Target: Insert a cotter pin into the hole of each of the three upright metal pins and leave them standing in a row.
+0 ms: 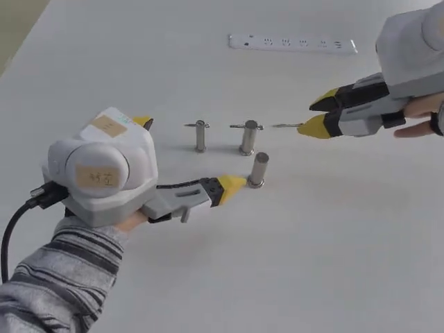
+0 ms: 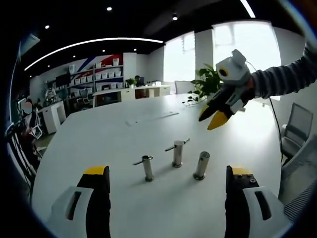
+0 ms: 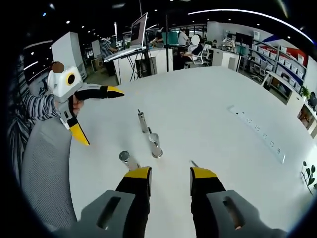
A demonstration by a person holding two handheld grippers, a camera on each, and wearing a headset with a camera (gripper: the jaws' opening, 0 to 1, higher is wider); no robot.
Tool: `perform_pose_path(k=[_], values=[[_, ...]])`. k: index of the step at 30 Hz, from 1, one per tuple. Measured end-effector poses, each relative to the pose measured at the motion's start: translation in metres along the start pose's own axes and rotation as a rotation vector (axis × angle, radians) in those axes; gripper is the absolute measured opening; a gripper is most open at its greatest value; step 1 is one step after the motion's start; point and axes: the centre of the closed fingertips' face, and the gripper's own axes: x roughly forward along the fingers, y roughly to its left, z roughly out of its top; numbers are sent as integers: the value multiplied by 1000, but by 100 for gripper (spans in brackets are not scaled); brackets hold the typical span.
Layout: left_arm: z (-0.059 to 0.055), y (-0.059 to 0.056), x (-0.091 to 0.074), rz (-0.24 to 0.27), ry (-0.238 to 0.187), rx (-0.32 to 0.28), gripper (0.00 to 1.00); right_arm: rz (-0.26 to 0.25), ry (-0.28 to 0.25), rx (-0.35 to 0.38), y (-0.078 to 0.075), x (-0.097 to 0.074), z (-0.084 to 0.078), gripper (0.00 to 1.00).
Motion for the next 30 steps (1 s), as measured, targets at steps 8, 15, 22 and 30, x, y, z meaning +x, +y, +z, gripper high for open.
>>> perform_pose_path(k=[8,15,22,30], values=[[-2,0,-11,17,16,-34,96,5,126,-25,-23,17,-21,24],[-4,2,-19,38,33,-38,96,15,218,-81,-50,35,-37,22],[-4,0,-21,45,43,-36,95,37,296,-185,-60,55,-52,15],[-4,4,-26,60,48,-39,93,61,336,-247,-62,66,-54,13]])
